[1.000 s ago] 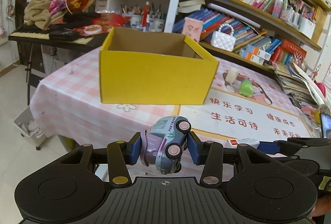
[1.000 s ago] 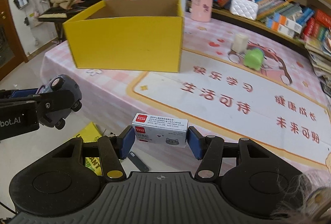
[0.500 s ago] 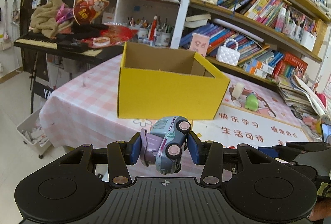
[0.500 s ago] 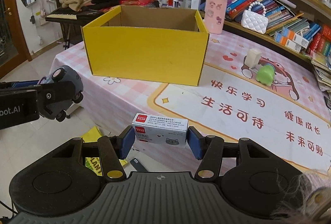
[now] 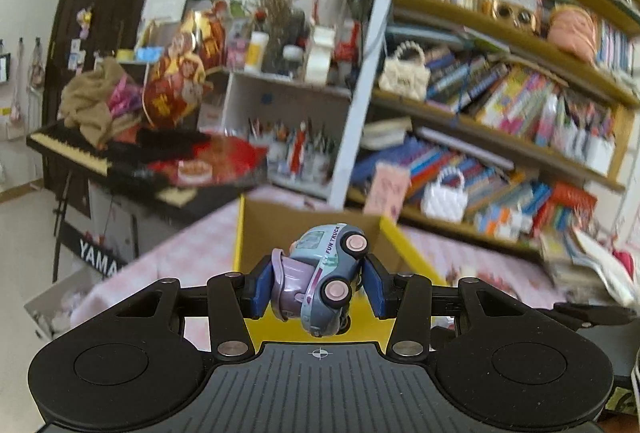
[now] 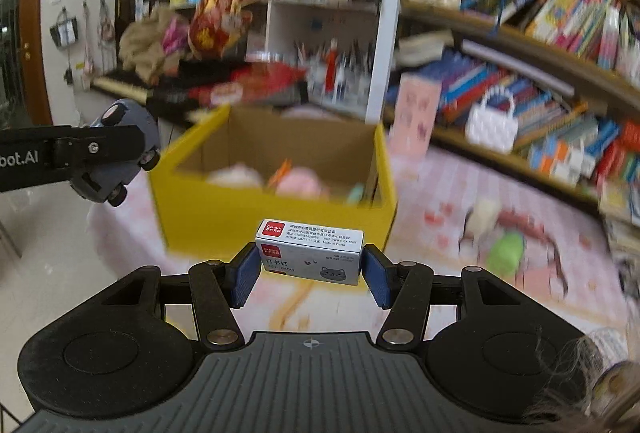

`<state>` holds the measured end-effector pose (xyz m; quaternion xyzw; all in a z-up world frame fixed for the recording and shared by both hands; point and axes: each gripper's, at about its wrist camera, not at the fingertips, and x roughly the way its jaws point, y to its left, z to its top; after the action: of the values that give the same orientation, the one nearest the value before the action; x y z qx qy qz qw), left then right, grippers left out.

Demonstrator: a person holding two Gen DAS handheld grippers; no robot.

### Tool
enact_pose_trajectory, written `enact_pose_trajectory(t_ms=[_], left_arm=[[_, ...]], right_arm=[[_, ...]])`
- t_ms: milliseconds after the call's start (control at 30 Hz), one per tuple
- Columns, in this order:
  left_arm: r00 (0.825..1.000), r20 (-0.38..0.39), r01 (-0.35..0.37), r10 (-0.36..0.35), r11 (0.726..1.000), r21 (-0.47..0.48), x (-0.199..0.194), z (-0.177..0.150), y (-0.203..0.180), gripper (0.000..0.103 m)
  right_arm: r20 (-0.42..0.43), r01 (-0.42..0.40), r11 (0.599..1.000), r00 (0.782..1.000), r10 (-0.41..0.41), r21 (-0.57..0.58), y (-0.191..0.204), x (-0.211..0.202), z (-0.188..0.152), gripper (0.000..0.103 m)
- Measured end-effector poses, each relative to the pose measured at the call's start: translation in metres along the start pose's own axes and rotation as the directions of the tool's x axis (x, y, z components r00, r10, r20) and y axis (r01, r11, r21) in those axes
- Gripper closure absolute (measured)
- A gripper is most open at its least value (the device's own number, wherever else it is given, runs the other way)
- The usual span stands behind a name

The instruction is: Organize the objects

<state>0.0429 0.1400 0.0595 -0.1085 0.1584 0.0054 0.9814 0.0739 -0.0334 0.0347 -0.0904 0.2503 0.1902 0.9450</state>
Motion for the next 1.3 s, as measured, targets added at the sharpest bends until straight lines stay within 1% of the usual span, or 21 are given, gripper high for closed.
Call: enact_pose_trajectory(t_ms=[100, 167, 300, 400, 467, 533, 600, 700, 767, 867, 933, 1033, 1133, 1167, 1233, 1267, 1300], left_arm=[[1.0, 0.024, 0.003, -0.004, 1.0, 0.013, 0.017, 0.017, -0.003, 0.058], [1.0, 0.021, 0.0, 0.0, 1.0, 0.027, 0.032, 0.024, -0.007, 0.058], [1.0, -0.012, -0.006, 0.006, 1.0, 0.014, 0.068, 0.031, -0.011, 0.058], [0.997, -0.073, 0.005, -0.009, 0.999, -0.048, 0.097, 0.031, -0.007, 0.058], [0.993, -0.12, -0.002, -0.006, 0.998, -0.062, 0.116, 0.029, -0.006, 0.058], [0.988, -0.154, -0.006, -0.001, 0.999, -0.045, 0.134, 0.026, -0.008, 0.058], [0.98, -0.197, -0.005, -0.003, 0.999, -0.037, 0.151, 0.021, -0.009, 0.058], [0.966, -0.257, 0.0, -0.013, 0.999, -0.05, 0.171, 0.014, -0.009, 0.058], [0.955, -0.296, -0.008, -0.009, 0.998, -0.057, 0.184, 0.01, -0.009, 0.058], [0.94, -0.34, -0.016, 0.003, 0.999, -0.034, 0.197, 0.004, -0.01, 0.058], [0.931, -0.365, -0.017, 0.007, 1.0, -0.024, 0.204, 0.001, -0.011, 0.058], [0.924, -0.381, -0.009, 0.005, 1.0, -0.01, 0.21, -0.002, -0.013, 0.058], [0.923, -0.385, -0.009, 0.01, 1.0, 0.005, 0.212, -0.003, -0.014, 0.058], [0.923, -0.384, -0.008, 0.009, 1.0, 0.004, 0.211, -0.003, -0.014, 0.057], [0.926, -0.378, -0.009, 0.008, 1.0, -0.002, 0.21, -0.002, -0.012, 0.047], [0.929, -0.369, -0.012, 0.01, 1.0, -0.003, 0.208, 0.0, -0.011, 0.037], [0.935, -0.354, -0.008, 0.005, 1.0, -0.007, 0.205, 0.002, -0.011, 0.032]], right_arm=[[0.04, 0.005, 1.0, 0.999, -0.006, 0.018, -0.011, 0.016, 0.022, 0.05], [0.057, 0.006, 1.0, 0.998, -0.007, 0.018, -0.018, 0.029, 0.033, 0.05], [0.049, -0.02, 1.0, 0.999, 0.02, -0.004, -0.026, 0.059, 0.049, 0.05], [0.032, -0.04, 0.998, 0.999, 0.042, -0.046, -0.025, 0.082, 0.056, 0.05], [0.01, -0.055, 0.996, 0.998, 0.056, -0.075, -0.025, 0.1, 0.058, 0.05], [-0.032, -0.068, 0.993, 0.997, 0.065, -0.1, -0.026, 0.117, 0.059, 0.05], [-0.075, -0.082, 0.99, 0.994, 0.074, -0.114, -0.027, 0.132, 0.058, 0.05], [-0.109, -0.095, 0.989, 0.991, 0.082, -0.116, -0.032, 0.149, 0.055, 0.05], [-0.146, -0.114, 0.988, 0.984, 0.098, -0.103, -0.037, 0.159, 0.055, 0.05], [-0.215, -0.16, 0.984, 0.967, 0.139, -0.083, -0.04, 0.171, 0.054, 0.05], [-0.233, -0.183, 0.978, 0.96, 0.155, -0.103, -0.037, 0.174, 0.055, 0.05], [-0.258, -0.21, 0.969, 0.951, 0.171, -0.132, -0.034, 0.181, 0.058, 0.05], [-0.254, -0.203, 0.967, 0.954, 0.16, -0.153, -0.032, 0.185, 0.058, 0.05], [-0.25, -0.199, 0.968, 0.955, 0.157, -0.154, -0.032, 0.184, 0.057, 0.049], [-0.24, -0.195, 0.969, 0.958, 0.155, -0.15, -0.032, 0.184, 0.056, 0.049], [-0.236, -0.189, 0.971, 0.96, 0.151, -0.148, -0.032, 0.183, 0.056, 0.049], [-0.235, -0.185, 0.972, 0.961, 0.149, -0.142, -0.032, 0.182, 0.056, 0.048]])
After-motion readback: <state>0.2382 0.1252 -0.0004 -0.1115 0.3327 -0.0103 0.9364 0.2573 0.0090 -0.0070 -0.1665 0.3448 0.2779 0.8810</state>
